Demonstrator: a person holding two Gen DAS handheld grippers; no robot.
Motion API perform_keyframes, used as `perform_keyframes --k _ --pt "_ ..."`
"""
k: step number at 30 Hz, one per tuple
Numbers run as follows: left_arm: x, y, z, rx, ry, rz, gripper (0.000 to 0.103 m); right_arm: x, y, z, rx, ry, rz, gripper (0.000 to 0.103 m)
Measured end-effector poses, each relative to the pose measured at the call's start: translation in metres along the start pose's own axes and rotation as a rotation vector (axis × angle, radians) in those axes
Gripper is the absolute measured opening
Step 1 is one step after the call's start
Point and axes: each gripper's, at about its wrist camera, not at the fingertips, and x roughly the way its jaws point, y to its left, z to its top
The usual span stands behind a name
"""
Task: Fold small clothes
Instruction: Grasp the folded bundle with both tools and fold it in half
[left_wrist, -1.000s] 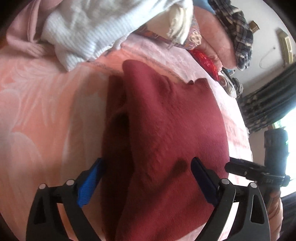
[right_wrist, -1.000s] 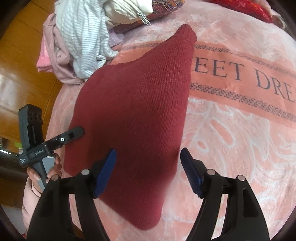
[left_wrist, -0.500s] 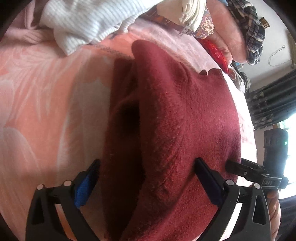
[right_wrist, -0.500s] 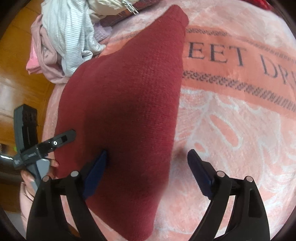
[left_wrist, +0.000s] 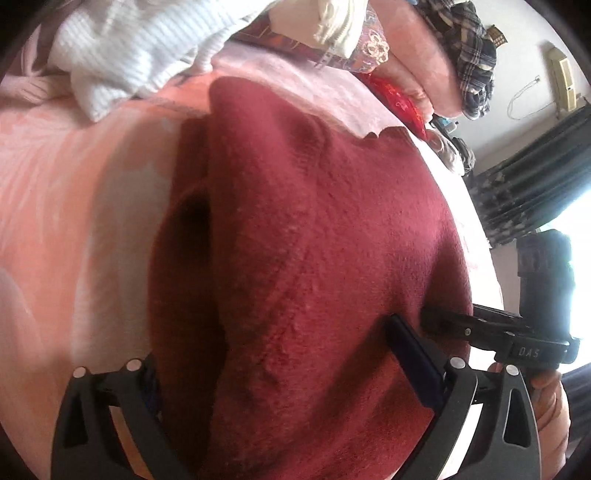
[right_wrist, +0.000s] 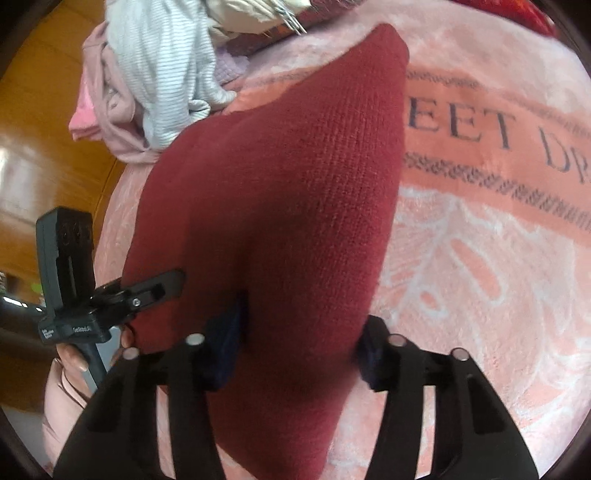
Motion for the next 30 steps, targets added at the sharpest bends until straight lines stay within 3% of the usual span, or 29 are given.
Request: perform_keyframes --k 3,8,11,19,30 --pt "-0.003 0.006 0.0 -0.044 -0.007 -0.046 0.085 -0.004 -0.003 -0.001 0.015 -0.008 0.042 0.042" --pt "-0.011 0.006 -0.003 -0.06 -0.038 -0.106 0.054 -0.015 -0.001 -0.005 0.001 -0.028 0.061 0.038" --pt "-0.018 0.004 -0.006 -0.086 -0.069 -0.161 0.043 -0.028 -0.003 -0.009 -0.006 -0.033 0.072 0.037" --pt "-0.02 -0.062 -0.029 -0.024 -0.093 -0.241 0.04 -0.099 -0.027 -0.046 -0.023 -0.07 0.038 0.036" --pt "0.018 -0.242 -0.087 0.144 -0.064 -0.327 0.04 -0.235 -0.126 -0.125 0.017 -0.158 -0.076 0.036"
